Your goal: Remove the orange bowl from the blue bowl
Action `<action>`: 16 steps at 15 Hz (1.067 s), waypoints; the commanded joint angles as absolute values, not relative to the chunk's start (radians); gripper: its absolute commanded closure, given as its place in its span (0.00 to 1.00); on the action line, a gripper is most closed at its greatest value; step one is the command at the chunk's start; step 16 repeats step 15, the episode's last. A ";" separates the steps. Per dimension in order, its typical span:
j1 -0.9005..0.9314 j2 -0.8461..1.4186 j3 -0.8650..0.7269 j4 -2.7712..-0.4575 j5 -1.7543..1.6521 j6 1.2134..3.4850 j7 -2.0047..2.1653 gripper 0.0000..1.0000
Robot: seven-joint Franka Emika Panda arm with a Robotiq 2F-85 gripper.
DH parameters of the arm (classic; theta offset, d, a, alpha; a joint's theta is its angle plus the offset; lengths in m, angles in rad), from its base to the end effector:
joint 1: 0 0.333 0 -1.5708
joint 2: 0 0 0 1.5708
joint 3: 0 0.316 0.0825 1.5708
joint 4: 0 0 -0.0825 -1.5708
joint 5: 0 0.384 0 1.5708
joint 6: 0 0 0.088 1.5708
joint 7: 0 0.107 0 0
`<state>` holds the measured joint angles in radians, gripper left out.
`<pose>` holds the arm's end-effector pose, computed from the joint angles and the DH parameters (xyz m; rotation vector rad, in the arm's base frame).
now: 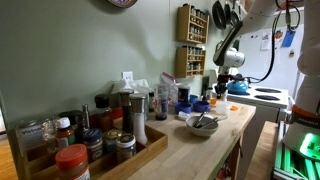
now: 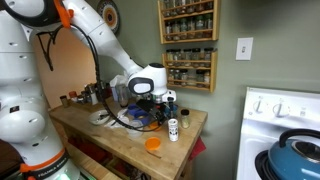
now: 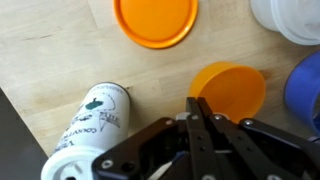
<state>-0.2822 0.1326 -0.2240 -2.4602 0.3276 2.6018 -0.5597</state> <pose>0.4181 -0.2412 0.2458 -3.0070 0.3393 -0.1292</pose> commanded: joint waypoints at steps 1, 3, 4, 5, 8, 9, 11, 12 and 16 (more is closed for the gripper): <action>-0.293 0.132 -0.205 -2.482 0.319 2.635 -0.551 0.66; -0.296 0.108 -0.207 -2.477 0.310 2.631 -0.549 0.50; -0.300 0.092 -0.210 -2.474 0.309 2.626 -0.554 0.44; -0.309 0.067 -0.216 -2.468 0.307 2.595 -0.574 0.35; -0.342 -0.050 -0.242 -2.463 0.336 2.404 -0.812 0.13; -0.348 -0.094 -0.266 -2.470 0.333 2.359 -0.884 0.06; -0.351 -0.163 -0.321 -2.460 0.344 2.254 -1.025 0.00; -0.350 -0.196 -0.351 -2.454 0.346 2.199 -1.088 0.00; -0.329 -0.184 -0.380 -2.432 0.328 2.200 -1.057 0.00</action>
